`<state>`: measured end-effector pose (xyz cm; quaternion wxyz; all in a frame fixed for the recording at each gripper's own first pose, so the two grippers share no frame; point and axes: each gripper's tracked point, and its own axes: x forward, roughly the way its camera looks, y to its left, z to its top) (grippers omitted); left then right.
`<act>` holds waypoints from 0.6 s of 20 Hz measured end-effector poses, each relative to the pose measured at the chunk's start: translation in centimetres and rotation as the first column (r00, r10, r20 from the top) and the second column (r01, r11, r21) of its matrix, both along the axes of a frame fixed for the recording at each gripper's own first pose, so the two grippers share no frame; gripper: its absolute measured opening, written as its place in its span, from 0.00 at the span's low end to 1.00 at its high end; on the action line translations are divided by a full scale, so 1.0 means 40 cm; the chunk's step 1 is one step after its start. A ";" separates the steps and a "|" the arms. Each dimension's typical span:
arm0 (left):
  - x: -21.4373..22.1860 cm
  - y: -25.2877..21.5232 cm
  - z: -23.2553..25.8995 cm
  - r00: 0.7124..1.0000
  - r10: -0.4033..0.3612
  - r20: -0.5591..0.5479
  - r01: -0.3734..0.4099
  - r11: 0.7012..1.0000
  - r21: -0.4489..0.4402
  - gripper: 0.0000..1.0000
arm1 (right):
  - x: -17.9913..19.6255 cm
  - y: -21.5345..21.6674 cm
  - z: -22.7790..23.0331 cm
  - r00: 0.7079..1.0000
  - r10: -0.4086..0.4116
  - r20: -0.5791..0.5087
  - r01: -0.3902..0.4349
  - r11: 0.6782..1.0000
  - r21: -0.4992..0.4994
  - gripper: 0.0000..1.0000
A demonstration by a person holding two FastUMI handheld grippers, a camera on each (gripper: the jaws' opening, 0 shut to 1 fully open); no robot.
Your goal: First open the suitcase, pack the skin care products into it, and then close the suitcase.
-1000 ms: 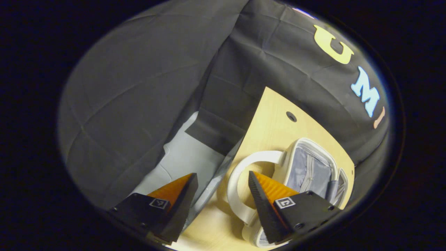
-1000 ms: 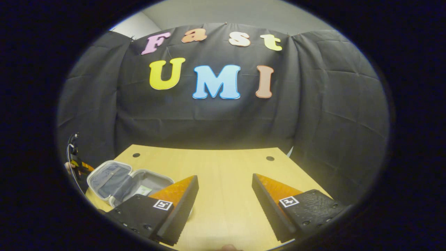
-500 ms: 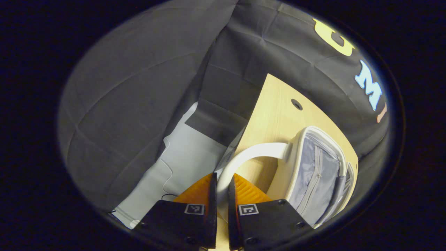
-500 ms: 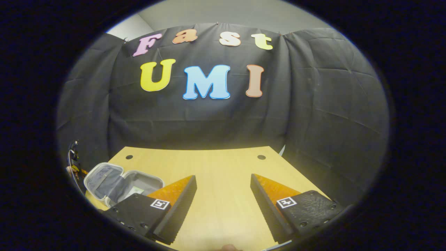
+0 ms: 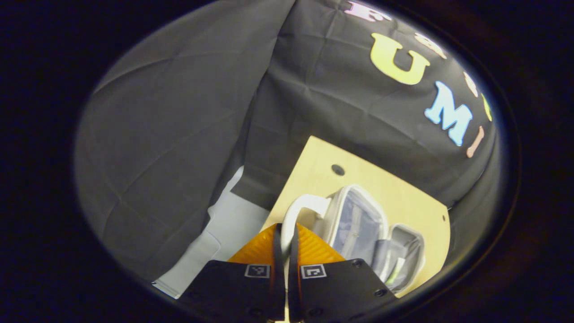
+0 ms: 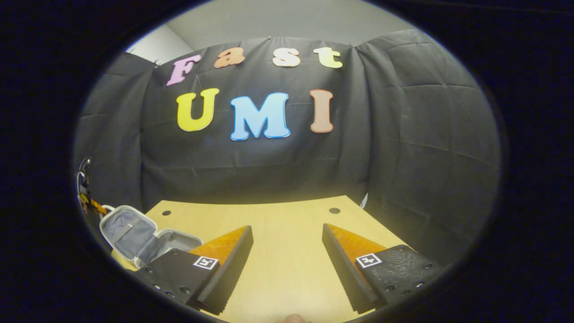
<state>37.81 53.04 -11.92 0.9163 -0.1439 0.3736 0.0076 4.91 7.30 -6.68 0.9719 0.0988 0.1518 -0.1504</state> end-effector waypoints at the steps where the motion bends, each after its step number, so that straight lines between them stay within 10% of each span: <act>1: -0.001 -0.039 0.072 0.999 0.012 0.045 -0.011 1.000 -0.018 0.11 | 0.001 -0.009 0.001 1.000 0.017 0.007 -0.017 1.000 -0.011 0.95; 12: -0.217 -0.736 0.335 0.947 -0.256 0.197 0.276 0.958 -0.081 0.07 | 0.002 -0.078 0.036 0.989 0.104 0.105 -0.099 0.993 -0.060 0.95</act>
